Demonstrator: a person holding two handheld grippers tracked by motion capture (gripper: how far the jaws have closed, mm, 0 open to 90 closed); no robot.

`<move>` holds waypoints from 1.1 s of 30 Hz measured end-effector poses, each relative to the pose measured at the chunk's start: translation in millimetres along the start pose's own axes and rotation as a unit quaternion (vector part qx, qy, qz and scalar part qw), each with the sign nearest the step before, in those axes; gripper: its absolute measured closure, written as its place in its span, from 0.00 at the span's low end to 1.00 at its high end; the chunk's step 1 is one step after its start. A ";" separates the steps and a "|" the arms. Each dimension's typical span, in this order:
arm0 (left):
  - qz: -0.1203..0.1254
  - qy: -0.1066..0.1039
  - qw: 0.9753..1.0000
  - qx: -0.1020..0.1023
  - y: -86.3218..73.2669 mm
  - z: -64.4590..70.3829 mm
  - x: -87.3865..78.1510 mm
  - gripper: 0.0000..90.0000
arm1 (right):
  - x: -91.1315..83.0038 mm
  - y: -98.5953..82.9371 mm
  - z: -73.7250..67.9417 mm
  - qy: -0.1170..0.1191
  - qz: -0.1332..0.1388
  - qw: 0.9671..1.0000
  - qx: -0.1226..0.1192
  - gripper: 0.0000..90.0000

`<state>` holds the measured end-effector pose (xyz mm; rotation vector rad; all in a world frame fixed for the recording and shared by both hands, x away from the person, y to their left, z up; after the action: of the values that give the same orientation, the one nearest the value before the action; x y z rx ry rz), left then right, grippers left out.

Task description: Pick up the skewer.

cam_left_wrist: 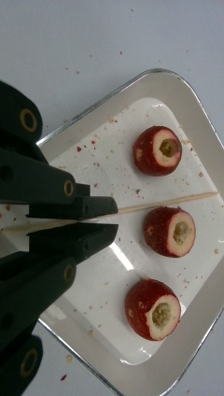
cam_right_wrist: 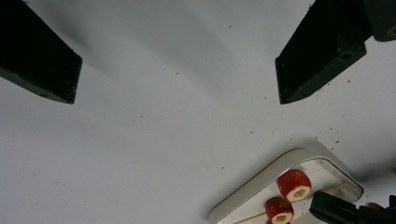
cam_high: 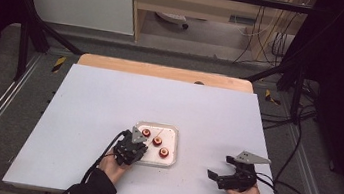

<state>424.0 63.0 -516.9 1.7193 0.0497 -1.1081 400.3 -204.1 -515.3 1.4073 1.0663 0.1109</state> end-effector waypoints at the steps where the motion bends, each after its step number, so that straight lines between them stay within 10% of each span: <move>1: 0.001 0.004 1.000 -0.001 0.1 -0.1 0.1 0.94 | 0.0 0.0 0.0 0.000 0.000 1.000 0.000 0.01; 33: 0.066 -0.019 0.997 -0.031 13.0 -10.9 -20.3 0.98 | 0.1 -0.5 -0.8 0.002 -0.002 1.000 0.000 0.01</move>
<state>426.0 74.5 -493.2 1.6224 -0.0536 -1.0311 399.6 -203.5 -515.6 1.4050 1.0717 0.1119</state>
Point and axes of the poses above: each handheld gripper's, and its own axes: x roughly forward along the jaws, y roughly out of its top, z roughly to its right, the point moved 10 cm from there along x, roughly forward along the jaws, and after that the axes turned 3 degrees about z, right-handed, at the moved point
